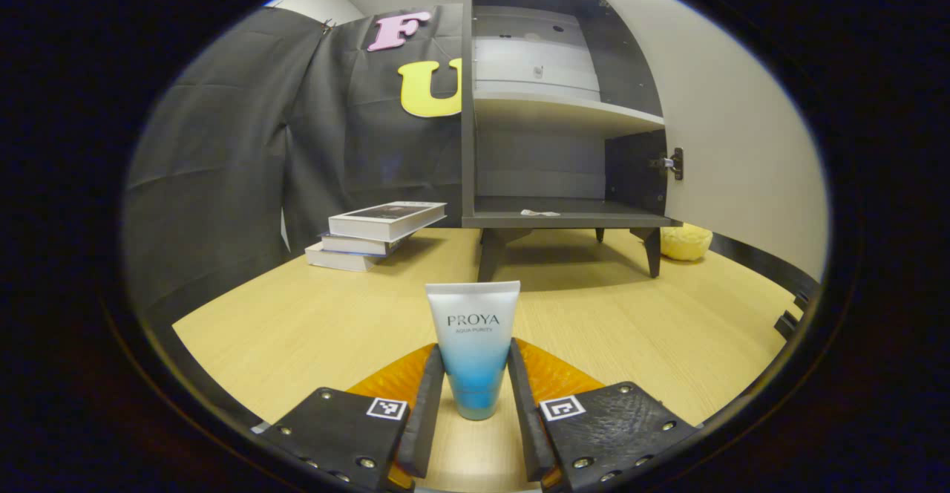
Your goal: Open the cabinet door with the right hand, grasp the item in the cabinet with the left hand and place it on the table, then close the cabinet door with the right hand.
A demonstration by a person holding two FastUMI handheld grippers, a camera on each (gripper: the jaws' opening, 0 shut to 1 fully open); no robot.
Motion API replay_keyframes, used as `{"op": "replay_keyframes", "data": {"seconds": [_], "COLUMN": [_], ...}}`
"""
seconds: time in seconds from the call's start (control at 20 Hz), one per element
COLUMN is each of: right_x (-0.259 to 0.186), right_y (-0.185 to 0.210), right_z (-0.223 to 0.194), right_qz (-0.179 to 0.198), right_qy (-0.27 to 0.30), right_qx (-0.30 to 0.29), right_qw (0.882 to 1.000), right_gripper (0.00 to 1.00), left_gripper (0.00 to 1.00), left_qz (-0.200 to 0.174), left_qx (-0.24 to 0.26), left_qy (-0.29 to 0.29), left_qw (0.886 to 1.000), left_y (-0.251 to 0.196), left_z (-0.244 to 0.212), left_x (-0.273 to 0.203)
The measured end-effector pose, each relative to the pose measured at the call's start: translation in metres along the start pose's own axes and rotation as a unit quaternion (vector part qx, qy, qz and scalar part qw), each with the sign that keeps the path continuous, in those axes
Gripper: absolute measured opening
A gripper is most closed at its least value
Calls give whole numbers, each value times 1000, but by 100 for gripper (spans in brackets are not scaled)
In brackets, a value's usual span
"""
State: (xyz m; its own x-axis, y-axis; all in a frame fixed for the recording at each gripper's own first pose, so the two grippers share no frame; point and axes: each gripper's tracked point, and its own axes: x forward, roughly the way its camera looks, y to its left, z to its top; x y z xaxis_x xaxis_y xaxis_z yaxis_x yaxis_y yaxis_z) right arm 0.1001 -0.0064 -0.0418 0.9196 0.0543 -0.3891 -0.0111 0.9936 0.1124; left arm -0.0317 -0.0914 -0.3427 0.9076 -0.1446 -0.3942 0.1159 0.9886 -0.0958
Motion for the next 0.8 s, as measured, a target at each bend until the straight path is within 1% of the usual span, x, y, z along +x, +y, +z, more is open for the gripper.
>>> {"op": "replay_keyframes", "data": {"seconds": [0.05,0.15,0.2,0.25,0.3,0.35,0.4,0.45,0.5,0.55,0.6,0.8], "right_x": [-1,-1,-1,-2,-1,-1,-1,-3,-2,-2,-3,-7], "right_y": [0,-1,-3,-4,-5,-6,-7,-9,-12,-13,-14,-20], "right_z": [0,0,-1,-1,-1,-2,-3,-3,-2,0,1,7], "right_qz": [1,2,2,2,1,1,1,0,-2,-3,-3,2], "right_qy": [-1,-2,-3,-3,-3,-3,-3,-3,-5,-7,-10,-23], "right_qx": [1,5,7,8,9,10,9,7,3,0,-2,-2], "right_qw": [1000,1000,1000,1000,1000,1000,1000,1000,1000,1000,1000,1000], "right_gripper": [98,98,98,98,92,98,98,98,98,92,98,98], "left_gripper": [53,52,54,49,54,55,55,69,71,74,75,75], "left_qz": [3,4,3,4,5,5,6,7,5,6,8,16], "left_qx": [-1,-1,-2,-2,-2,0,2,3,2,2,4,19], "left_qy": [3,10,15,17,20,24,28,31,34,34,31,-14], "left_qw": [1000,1000,1000,1000,1000,1000,1000,999,999,999,999,1000], "left_y": [0,-1,-2,-2,-2,-2,-4,-3,-6,-6,-6,-4], "left_z": [1,-1,-2,-1,-2,-2,-3,-2,0,7,17,83], "left_x": [0,-3,-2,-1,-5,-6,-7,-8,-10,-13,-17,-36]}}
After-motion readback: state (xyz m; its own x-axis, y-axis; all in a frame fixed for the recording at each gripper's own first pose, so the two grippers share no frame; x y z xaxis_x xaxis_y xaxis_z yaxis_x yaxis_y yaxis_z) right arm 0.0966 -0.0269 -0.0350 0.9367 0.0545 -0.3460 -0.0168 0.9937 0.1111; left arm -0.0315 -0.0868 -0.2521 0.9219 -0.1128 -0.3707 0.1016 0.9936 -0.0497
